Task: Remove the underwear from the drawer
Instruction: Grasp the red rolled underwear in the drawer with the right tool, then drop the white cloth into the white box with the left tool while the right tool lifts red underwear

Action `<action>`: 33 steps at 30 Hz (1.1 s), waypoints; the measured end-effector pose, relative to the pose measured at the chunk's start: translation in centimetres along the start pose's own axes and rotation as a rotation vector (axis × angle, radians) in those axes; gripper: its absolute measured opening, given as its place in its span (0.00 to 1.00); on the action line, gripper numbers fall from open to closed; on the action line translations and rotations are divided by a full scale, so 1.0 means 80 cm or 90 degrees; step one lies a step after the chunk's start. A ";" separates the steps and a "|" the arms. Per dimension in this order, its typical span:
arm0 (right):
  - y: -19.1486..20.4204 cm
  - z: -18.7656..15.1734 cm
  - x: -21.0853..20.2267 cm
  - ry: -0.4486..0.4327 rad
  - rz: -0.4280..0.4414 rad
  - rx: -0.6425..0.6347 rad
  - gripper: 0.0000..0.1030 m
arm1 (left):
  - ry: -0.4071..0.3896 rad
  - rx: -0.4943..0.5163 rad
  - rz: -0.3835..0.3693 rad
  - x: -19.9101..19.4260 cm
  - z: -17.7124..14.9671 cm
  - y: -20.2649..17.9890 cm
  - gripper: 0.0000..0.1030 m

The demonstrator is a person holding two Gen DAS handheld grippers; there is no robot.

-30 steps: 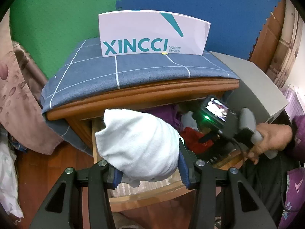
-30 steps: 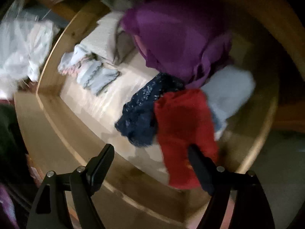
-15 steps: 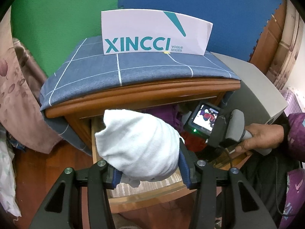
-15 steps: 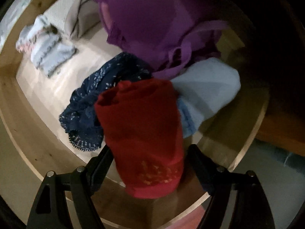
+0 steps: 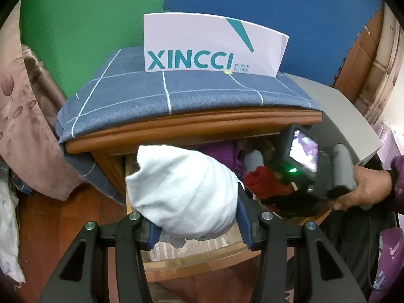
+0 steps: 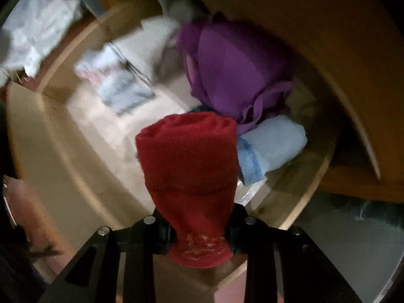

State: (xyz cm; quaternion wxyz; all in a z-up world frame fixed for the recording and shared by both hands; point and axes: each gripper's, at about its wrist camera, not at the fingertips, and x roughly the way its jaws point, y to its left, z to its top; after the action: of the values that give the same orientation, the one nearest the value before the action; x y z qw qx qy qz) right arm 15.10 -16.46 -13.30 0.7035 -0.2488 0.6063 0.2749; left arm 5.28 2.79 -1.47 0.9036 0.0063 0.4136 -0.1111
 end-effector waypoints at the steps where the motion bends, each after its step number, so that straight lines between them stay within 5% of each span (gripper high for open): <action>1: -0.003 -0.003 -0.012 -0.014 0.012 0.013 0.30 | -0.001 0.000 0.001 -0.002 0.001 0.000 0.45; 7: -0.008 -0.032 -0.087 -0.137 0.122 0.120 0.30 | -0.014 0.010 0.003 -0.014 0.008 -0.010 0.45; 14: 0.039 -0.062 -0.140 -0.255 0.177 0.159 0.30 | -0.025 0.032 0.008 -0.034 0.027 -0.024 0.45; 33: -0.008 -0.105 -0.162 -0.387 0.254 0.219 0.30 | -0.104 0.159 0.092 -0.060 0.192 -0.094 0.45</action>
State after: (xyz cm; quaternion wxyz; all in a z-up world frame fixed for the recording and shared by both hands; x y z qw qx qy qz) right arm 8.07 -23.80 -1.61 0.8150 0.0877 0.4438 0.3620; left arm 12.14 -5.15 12.80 0.9322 0.1389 0.3200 -0.0967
